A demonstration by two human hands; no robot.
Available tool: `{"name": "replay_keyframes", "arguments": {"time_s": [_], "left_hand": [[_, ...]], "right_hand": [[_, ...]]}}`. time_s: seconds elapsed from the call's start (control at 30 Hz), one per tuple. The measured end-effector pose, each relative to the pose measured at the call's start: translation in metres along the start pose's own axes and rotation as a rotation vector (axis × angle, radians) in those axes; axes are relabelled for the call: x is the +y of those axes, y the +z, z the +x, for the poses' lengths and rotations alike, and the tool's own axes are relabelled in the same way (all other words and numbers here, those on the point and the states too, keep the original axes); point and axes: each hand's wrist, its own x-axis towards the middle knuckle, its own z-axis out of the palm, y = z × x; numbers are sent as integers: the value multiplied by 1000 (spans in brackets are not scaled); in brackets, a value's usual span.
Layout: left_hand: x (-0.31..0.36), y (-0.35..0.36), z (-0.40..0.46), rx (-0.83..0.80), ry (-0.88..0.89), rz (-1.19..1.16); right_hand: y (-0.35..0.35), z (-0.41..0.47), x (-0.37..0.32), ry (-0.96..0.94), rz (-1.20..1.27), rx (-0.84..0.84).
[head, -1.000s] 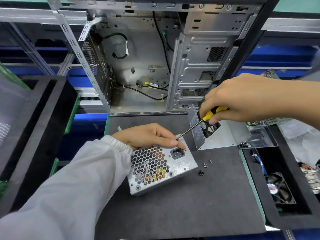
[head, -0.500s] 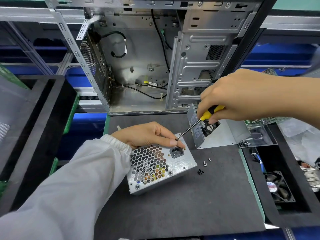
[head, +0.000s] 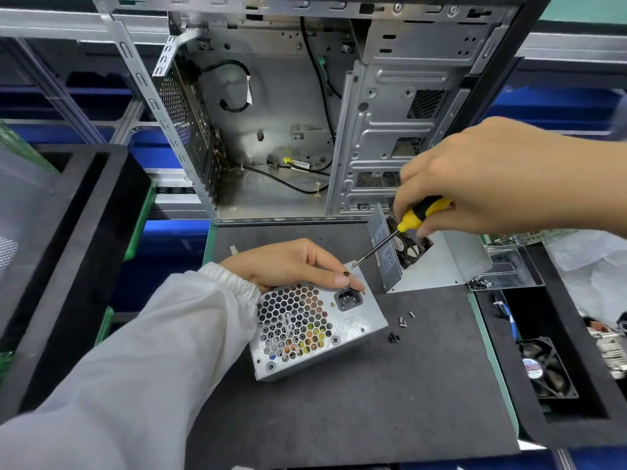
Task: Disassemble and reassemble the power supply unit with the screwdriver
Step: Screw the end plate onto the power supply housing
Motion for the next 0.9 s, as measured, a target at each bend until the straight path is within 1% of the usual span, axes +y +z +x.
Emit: {"name": "replay_keyframes", "arguments": {"time_s": [0.17, 0.5, 0.9], "left_hand": [[1, 1, 0, 3, 0, 1], [1, 1, 0, 10, -11, -8], [1, 0, 0, -3, -34, -51]], "right_hand": [[3, 6, -2, -21, -46, -30], [-5, 7, -4, -2, -15, -50], [-6, 11, -8, -23, -56, -89]]}}
